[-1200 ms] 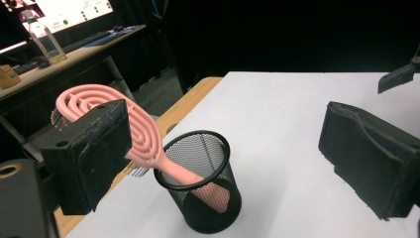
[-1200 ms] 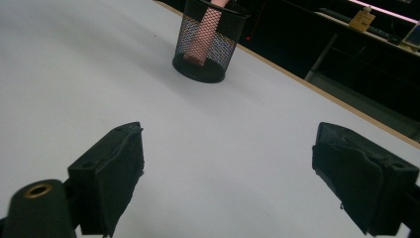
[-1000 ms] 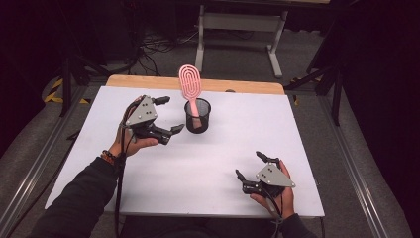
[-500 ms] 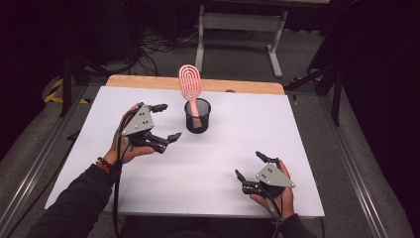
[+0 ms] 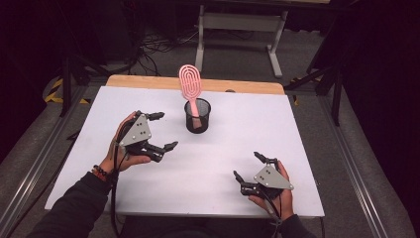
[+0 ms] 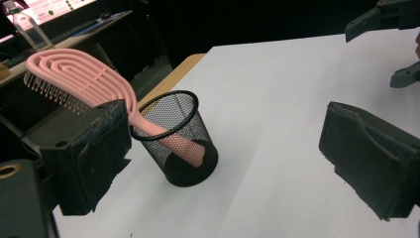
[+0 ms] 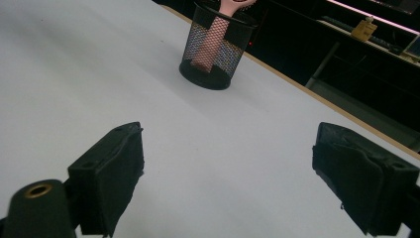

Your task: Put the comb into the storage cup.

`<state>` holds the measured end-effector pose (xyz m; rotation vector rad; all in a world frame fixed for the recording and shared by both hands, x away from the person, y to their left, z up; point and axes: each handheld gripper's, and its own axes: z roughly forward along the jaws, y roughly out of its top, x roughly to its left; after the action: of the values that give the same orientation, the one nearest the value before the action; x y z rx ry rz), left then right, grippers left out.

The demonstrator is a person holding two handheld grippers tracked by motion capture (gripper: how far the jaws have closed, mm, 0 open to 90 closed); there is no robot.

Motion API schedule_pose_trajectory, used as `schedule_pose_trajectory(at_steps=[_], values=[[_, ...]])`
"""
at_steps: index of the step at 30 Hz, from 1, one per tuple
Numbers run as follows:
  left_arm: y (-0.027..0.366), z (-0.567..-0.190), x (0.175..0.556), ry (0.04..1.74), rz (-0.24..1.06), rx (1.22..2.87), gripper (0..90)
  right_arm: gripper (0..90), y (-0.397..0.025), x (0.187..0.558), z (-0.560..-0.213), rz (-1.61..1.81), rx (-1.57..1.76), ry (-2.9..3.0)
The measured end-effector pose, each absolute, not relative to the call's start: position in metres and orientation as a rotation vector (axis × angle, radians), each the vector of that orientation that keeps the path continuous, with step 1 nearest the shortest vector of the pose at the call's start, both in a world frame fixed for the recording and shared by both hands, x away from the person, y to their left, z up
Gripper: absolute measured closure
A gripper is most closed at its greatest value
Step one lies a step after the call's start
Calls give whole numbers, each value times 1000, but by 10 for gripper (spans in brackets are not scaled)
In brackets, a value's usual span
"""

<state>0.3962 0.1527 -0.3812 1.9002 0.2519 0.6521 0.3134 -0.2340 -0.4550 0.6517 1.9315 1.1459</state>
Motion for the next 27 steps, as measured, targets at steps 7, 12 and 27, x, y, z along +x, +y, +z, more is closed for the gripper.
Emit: schedule_pose_trajectory(at_steps=[7,12,27], values=[[160,-393,391,264,659,1918,66,132,-236,314,-455,1152,659,1926],[164,-402,386,271,661,1929,66,131,-235,314,-455,1156,655,1929],[189,-436,379,360,674,1959,63,63,-235,314,-455,1187,664,1944]])
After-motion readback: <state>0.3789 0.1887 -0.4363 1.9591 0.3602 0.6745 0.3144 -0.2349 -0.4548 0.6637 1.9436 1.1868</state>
